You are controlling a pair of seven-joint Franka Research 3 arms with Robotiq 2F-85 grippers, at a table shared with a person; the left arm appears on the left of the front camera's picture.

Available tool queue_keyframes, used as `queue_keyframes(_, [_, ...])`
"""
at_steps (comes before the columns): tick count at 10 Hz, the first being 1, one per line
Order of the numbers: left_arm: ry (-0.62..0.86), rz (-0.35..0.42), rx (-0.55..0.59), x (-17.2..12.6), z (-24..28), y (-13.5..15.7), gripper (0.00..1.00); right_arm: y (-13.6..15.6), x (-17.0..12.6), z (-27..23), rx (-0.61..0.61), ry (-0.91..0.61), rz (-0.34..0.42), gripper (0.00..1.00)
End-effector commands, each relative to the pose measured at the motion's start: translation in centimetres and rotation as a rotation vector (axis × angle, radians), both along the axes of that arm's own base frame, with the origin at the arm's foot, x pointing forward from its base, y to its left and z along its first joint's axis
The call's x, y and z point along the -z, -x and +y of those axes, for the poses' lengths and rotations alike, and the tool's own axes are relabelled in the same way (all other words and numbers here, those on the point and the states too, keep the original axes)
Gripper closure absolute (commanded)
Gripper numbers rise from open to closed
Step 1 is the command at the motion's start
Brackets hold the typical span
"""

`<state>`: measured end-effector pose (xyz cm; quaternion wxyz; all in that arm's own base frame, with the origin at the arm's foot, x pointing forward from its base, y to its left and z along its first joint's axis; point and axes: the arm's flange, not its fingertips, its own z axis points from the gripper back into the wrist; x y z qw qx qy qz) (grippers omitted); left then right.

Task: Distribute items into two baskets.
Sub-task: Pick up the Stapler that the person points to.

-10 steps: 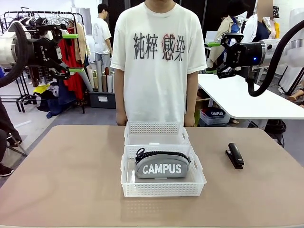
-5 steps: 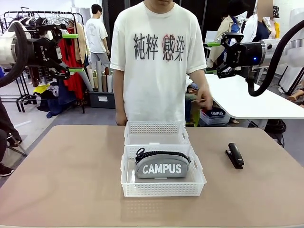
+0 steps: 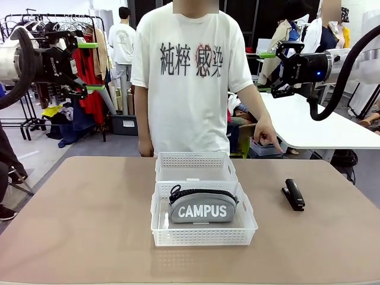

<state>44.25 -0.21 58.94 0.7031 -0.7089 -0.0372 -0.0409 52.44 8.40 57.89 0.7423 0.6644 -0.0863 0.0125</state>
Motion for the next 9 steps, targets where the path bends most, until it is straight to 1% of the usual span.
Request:
queue_keyframes(1, [0.004,0.0,0.004,-0.04,0.05,0.07,0.0,0.03,-0.2,0.04,-0.001,-0.001,-0.003,0.0])
queue_keyframes(9, [0.004,0.0,0.004,-0.04,0.05,0.07,0.0,0.03,-0.2,0.04,-0.001,-0.001,-0.003,0.0])
